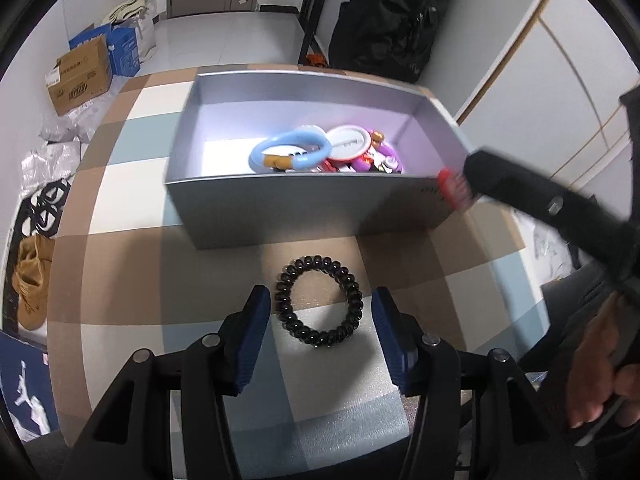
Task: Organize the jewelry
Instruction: 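Lift the black beaded bracelet with the left tool, then carry the bracelet into the box and open the left tool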
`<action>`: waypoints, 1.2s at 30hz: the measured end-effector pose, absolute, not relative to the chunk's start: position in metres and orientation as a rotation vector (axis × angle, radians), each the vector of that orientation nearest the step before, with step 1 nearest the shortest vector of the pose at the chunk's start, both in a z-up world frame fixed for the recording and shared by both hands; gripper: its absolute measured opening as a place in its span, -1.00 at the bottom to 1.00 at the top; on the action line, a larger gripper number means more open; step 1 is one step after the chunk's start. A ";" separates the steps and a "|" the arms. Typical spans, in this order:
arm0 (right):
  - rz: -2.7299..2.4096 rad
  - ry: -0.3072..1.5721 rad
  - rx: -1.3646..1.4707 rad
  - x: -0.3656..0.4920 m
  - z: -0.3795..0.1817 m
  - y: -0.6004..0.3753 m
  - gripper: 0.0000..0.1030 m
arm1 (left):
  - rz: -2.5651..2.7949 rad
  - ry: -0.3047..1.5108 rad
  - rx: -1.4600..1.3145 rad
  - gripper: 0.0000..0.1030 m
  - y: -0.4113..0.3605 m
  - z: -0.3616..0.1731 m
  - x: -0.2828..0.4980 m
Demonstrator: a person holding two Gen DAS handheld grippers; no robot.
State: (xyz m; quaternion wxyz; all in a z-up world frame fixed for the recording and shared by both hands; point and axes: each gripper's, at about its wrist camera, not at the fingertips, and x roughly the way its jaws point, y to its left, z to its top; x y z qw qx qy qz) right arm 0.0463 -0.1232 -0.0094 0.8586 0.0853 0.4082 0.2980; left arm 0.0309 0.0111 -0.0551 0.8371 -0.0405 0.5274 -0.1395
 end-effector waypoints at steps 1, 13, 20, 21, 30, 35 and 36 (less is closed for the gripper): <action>0.623 0.855 0.187 0.046 -0.009 -0.125 -0.67 | -0.290 1.118 -0.066 -0.09 0.008 -0.057 0.031; 0.623 0.832 0.230 0.045 0.000 -0.144 -0.67 | -0.215 1.104 0.114 0.02 -0.013 -0.063 0.022; 0.621 0.829 0.247 0.046 0.002 -0.150 -0.67 | -0.217 1.099 0.104 -0.24 -0.009 -0.062 0.021; 0.619 0.830 0.250 0.046 0.002 -0.150 -0.67 | -0.216 1.101 0.098 -0.26 -0.009 -0.062 0.023; 0.617 0.840 0.266 0.051 -0.001 -0.152 -0.66 | -0.218 1.106 -0.036 -0.39 0.007 -0.058 0.033; 0.611 0.843 0.275 0.052 -0.002 -0.153 -0.67 | -0.252 1.074 -0.101 -0.39 0.009 -0.050 0.032; 0.611 0.844 0.280 0.052 -0.002 -0.154 -0.67 | -0.264 1.061 -0.117 -0.39 0.010 -0.046 0.032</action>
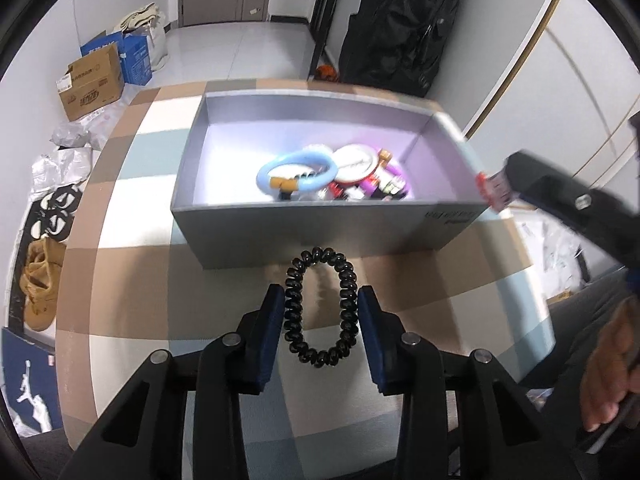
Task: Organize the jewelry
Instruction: 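Carry the bracelet into the box and open the left tool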
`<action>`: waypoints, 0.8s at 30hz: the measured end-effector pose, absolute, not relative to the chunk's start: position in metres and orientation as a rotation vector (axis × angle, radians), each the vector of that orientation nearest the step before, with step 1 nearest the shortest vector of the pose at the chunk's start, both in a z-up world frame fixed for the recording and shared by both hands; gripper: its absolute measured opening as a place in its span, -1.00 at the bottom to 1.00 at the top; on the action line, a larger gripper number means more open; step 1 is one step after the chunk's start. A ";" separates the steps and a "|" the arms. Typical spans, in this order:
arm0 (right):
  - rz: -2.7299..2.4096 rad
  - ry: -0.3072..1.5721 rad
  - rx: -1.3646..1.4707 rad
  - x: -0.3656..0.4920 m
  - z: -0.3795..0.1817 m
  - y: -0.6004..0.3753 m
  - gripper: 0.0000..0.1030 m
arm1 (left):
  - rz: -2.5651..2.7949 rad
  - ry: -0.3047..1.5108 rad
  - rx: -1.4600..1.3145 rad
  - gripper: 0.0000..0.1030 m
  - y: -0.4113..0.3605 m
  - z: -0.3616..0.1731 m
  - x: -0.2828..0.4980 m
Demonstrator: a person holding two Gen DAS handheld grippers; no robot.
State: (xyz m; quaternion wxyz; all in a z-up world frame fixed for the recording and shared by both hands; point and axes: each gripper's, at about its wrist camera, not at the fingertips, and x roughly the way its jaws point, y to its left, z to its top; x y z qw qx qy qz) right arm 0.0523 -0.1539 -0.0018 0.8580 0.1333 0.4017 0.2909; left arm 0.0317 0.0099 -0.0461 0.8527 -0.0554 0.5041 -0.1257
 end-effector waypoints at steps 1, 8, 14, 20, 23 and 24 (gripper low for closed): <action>0.612 0.844 0.285 0.053 -0.002 -0.154 -0.67 | -0.275 1.051 -0.126 -0.39 0.010 -0.043 0.031; 0.614 0.841 0.309 0.058 0.001 -0.157 -0.67 | -0.381 0.941 -0.192 -0.39 0.008 -0.018 0.025; 0.613 0.846 0.352 0.066 0.001 -0.161 -0.67 | -0.399 0.837 -0.228 -0.38 0.015 0.001 0.030; 0.622 0.861 0.402 0.075 0.002 -0.162 -0.66 | -0.322 0.812 -0.259 -0.38 0.024 0.004 0.050; 0.622 0.866 0.410 0.080 0.003 -0.159 -0.67 | -0.287 0.830 -0.260 -0.38 0.026 0.002 0.061; 0.622 0.868 0.410 0.082 0.003 -0.158 -0.67 | -0.281 0.835 -0.262 -0.38 0.027 0.001 0.062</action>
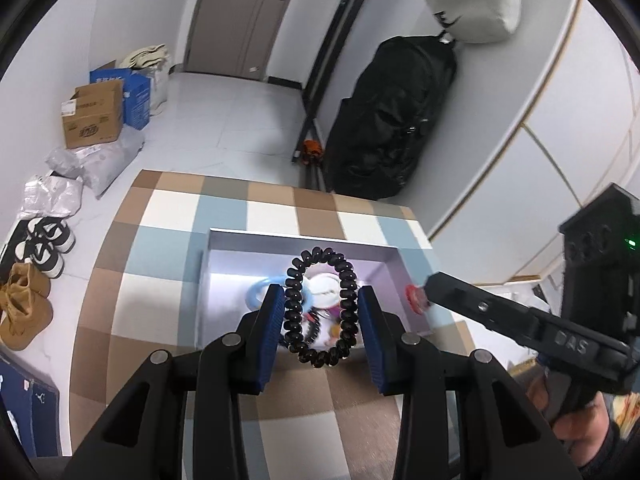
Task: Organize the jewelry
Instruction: 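Carry the bracelet into the box and open the left tool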
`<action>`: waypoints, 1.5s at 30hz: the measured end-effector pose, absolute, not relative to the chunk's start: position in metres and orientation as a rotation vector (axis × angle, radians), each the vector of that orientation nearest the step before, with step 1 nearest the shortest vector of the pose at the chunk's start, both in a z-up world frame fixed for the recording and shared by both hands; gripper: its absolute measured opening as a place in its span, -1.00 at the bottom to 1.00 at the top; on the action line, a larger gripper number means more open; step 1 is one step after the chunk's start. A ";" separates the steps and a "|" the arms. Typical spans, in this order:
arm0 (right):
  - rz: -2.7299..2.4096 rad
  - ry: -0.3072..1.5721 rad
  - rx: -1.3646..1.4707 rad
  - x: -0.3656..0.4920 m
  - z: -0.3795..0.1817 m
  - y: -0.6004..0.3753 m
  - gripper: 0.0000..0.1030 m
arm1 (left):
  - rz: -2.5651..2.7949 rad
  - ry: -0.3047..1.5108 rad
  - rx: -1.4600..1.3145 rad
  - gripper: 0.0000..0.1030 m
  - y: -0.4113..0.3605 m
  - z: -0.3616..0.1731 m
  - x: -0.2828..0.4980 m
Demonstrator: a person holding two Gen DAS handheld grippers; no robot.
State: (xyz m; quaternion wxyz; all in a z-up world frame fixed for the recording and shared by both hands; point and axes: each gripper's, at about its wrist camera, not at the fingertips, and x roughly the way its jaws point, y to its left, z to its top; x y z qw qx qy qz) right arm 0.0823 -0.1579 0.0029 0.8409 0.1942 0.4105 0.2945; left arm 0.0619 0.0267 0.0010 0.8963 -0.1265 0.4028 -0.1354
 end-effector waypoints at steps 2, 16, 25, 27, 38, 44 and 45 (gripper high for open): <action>0.621 0.869 0.406 0.086 0.003 -0.156 -0.67 | -0.272 0.853 -0.275 -0.38 0.027 -0.002 0.070; 0.587 0.897 0.372 0.116 -0.005 -0.146 -0.66 | -0.252 0.920 -0.265 -0.38 0.023 -0.013 0.091; 0.569 0.939 0.407 0.126 -0.014 -0.148 -0.66 | -0.258 0.960 -0.246 -0.38 0.017 -0.019 0.100; 0.565 0.950 0.419 0.127 -0.015 -0.149 -0.66 | -0.260 0.964 -0.249 -0.38 0.017 -0.019 0.101; 0.572 0.950 0.436 0.127 -0.014 -0.150 -0.62 | -0.270 0.958 -0.256 -0.31 0.016 -0.019 0.102; 0.567 0.943 0.450 0.125 -0.012 -0.154 -0.59 | -0.312 0.982 -0.283 -0.09 0.013 -0.022 0.104; 0.565 0.939 0.450 0.125 -0.011 -0.154 -0.52 | -0.311 0.988 -0.289 -0.04 0.013 -0.022 0.105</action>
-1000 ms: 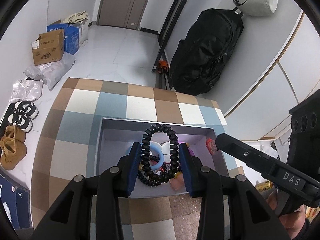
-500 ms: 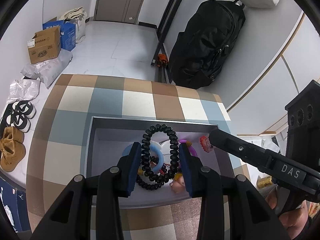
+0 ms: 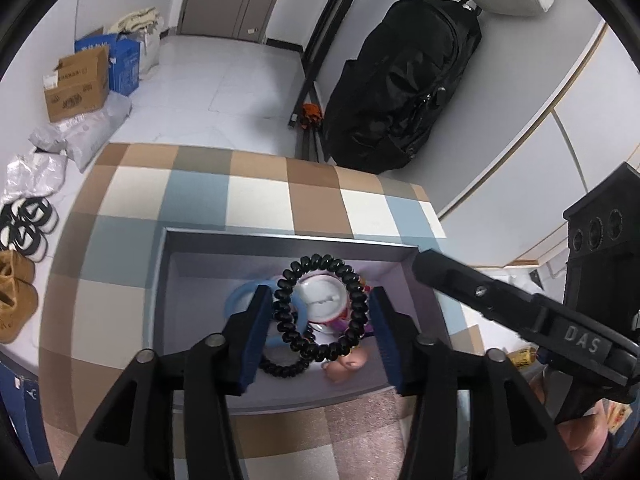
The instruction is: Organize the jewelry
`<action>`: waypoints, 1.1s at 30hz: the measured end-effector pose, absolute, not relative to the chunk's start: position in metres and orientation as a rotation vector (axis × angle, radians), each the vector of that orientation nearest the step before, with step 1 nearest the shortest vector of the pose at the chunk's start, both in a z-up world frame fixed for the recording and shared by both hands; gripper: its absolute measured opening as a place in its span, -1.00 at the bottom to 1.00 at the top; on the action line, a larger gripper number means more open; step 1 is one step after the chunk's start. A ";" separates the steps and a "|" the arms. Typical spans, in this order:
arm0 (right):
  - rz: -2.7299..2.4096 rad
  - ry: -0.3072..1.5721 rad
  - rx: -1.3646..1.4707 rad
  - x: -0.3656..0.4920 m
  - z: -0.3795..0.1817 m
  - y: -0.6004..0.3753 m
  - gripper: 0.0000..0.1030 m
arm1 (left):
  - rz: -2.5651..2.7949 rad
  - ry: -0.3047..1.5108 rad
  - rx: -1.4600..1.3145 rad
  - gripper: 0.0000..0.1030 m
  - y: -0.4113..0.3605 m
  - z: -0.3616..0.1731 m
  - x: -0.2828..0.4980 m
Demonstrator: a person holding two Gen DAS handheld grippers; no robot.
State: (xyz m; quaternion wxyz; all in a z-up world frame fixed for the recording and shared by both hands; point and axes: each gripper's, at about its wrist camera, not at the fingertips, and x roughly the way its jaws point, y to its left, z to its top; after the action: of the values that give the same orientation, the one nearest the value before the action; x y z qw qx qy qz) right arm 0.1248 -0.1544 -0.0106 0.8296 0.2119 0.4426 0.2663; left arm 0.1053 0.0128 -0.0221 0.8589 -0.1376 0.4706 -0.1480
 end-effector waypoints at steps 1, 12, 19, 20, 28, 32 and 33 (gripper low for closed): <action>0.565 0.932 0.453 0.124 -0.010 -0.156 -0.41 | -0.309 0.988 -0.293 0.10 0.013 -0.022 0.105; 0.535 0.880 0.473 0.121 -0.001 -0.170 0.55 | -0.242 0.935 -0.227 0.38 0.011 -0.014 0.097; 0.512 0.849 0.450 0.117 0.001 -0.173 0.84 | -0.176 0.876 -0.192 0.40 0.015 -0.006 0.091; 0.513 0.838 0.445 0.115 0.002 -0.174 0.86 | -0.169 0.868 -0.193 0.40 0.015 -0.005 0.091; 0.527 0.721 0.348 0.094 0.019 -0.169 1.00 | -0.106 0.754 -0.165 0.59 0.018 0.010 0.076; 0.544 0.661 0.293 0.080 0.027 -0.164 1.00 | -0.088 0.702 -0.155 0.60 0.019 0.016 0.066; 0.549 0.643 0.280 0.076 0.028 -0.163 1.00 | -0.083 0.694 -0.153 0.60 0.019 0.017 0.064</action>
State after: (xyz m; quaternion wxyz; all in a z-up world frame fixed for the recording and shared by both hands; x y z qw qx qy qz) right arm 0.0755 -0.1628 0.0284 0.9026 0.1352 0.3110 0.2653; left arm 0.0636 0.0193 0.0169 0.9367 -0.0747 0.3395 -0.0404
